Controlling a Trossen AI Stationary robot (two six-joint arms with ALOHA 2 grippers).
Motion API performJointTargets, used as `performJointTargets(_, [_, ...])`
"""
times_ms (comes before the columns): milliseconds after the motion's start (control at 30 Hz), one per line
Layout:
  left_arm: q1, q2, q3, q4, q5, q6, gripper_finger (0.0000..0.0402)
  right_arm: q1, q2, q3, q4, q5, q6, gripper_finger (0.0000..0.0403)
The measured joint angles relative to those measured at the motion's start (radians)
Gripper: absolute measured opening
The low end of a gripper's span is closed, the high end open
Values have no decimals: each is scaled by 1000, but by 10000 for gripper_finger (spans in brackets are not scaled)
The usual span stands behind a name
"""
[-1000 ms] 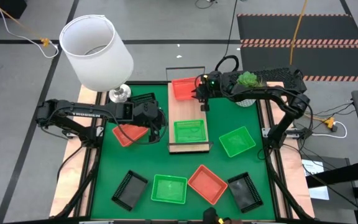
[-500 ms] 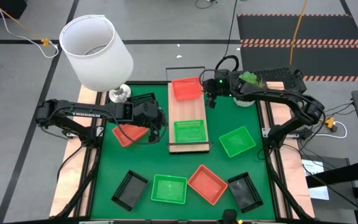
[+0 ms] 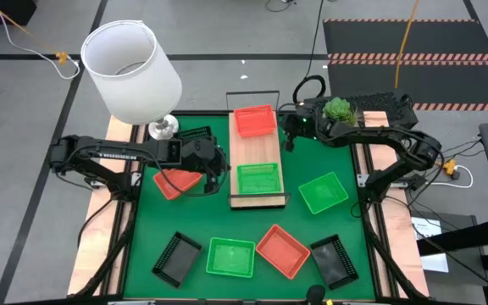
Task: Stack baskets on shelf by color
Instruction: Put the top right orange bin on the shelf
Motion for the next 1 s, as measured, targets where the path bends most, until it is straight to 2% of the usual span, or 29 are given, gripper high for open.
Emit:
performJointTargets(333, [0, 0, 0, 14, 0, -5, 26, -24, 54, -1, 40, -3, 14, 1])
performJointTargets(500, [0, 0, 0, 12, 0, -5, 26, -23, 54, -1, 46, -59, 27, 1])
performJointTargets(1000, [0, 0, 0, 3, 0, 0, 26, -15, 55, -1, 20, -82, 46, 0])
